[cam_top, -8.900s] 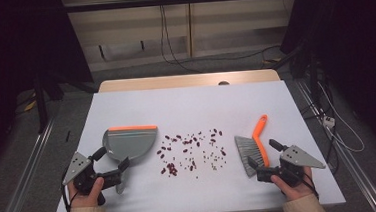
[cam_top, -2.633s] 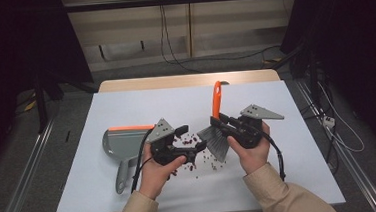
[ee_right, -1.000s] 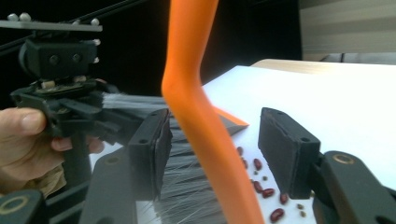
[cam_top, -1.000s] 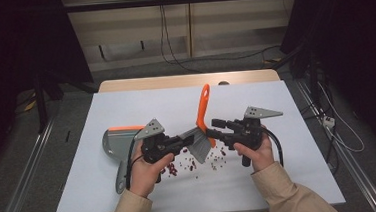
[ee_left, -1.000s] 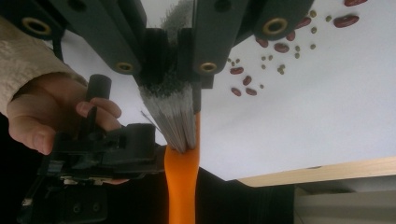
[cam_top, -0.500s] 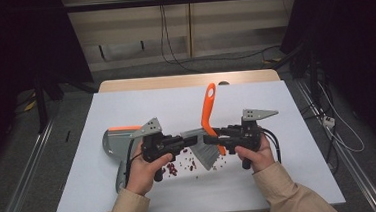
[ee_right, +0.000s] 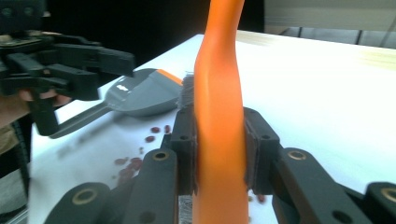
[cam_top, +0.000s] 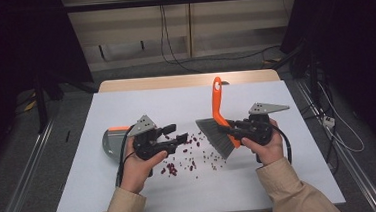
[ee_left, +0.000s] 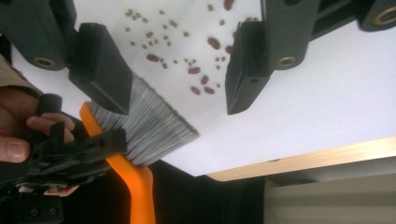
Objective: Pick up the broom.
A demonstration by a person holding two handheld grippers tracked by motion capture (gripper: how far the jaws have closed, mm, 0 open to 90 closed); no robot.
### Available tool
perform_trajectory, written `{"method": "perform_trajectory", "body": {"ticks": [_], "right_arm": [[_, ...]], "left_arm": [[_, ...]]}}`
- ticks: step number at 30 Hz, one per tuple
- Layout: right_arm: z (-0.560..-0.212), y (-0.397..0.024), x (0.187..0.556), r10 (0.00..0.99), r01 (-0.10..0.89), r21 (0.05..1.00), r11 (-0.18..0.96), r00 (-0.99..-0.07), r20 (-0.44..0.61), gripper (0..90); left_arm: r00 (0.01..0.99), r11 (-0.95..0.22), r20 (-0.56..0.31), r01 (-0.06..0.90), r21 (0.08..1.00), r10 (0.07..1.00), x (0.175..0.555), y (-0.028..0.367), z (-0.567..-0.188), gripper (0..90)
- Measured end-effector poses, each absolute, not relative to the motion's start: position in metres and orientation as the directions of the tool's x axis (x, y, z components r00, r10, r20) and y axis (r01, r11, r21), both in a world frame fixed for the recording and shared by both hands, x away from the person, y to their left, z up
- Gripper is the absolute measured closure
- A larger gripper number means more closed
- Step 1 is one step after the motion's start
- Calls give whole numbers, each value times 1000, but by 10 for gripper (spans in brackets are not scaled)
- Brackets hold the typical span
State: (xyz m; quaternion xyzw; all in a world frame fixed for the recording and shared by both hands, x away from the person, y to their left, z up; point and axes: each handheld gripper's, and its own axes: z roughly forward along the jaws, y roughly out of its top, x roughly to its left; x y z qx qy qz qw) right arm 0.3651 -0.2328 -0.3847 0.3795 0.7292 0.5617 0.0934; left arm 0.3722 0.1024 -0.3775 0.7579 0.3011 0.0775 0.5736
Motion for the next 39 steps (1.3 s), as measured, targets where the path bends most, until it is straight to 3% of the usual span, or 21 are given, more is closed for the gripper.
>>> {"method": "perform_trajectory", "body": {"ticks": [6, 18, 39], "right_arm": [[-384, -243, 368, 756, 452, 886, 101, -614, 227, 701], [-386, -255, 374, 839, 463, 878, 124, -522, 156, 702], [-388, -264, 390, 898, 467, 864, 189, -437, 40, 702]], "left_arm": [[790, -191, -195, 365, 911, 581, 373, 111, -374, 300], [771, -211, -181, 379, 901, 611, 378, 134, -372, 186], [763, -287, -135, 392, 874, 633, 379, 162, -382, 99]]}}
